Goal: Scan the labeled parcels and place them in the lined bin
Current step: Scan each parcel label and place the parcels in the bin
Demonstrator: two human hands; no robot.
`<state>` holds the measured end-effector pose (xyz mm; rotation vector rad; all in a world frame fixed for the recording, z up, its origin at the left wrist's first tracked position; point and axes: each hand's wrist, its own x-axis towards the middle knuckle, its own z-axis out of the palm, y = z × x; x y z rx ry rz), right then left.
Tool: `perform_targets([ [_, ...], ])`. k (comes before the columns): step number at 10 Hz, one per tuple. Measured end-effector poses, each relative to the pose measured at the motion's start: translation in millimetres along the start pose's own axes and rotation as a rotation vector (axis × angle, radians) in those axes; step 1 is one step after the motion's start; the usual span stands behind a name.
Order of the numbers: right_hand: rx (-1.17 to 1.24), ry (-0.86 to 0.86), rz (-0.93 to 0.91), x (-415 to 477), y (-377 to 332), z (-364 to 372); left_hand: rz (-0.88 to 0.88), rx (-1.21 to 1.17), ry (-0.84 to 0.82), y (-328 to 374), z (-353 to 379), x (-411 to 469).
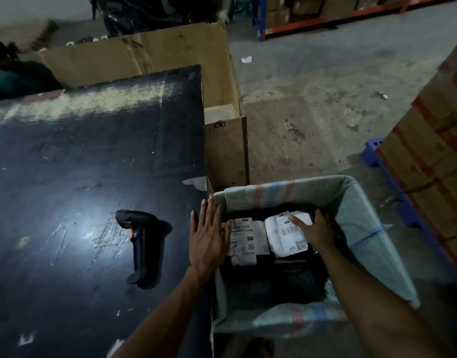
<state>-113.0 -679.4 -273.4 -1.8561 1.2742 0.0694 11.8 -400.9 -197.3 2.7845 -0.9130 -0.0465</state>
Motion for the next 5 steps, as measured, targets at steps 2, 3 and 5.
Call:
perform_targets([
  [2,-0.352,0.061,-0.075,-19,-24,-11,0.036,-0.037,-0.049,-2,-8,1],
  [3,-0.515,0.020,-0.071,-43,-45,-12,0.069,-0.058,-0.150,-9,-14,1],
  [5,-0.481,-0.017,-0.267,-88,-104,-9,0.127,-0.158,-0.388,-25,-46,21],
])
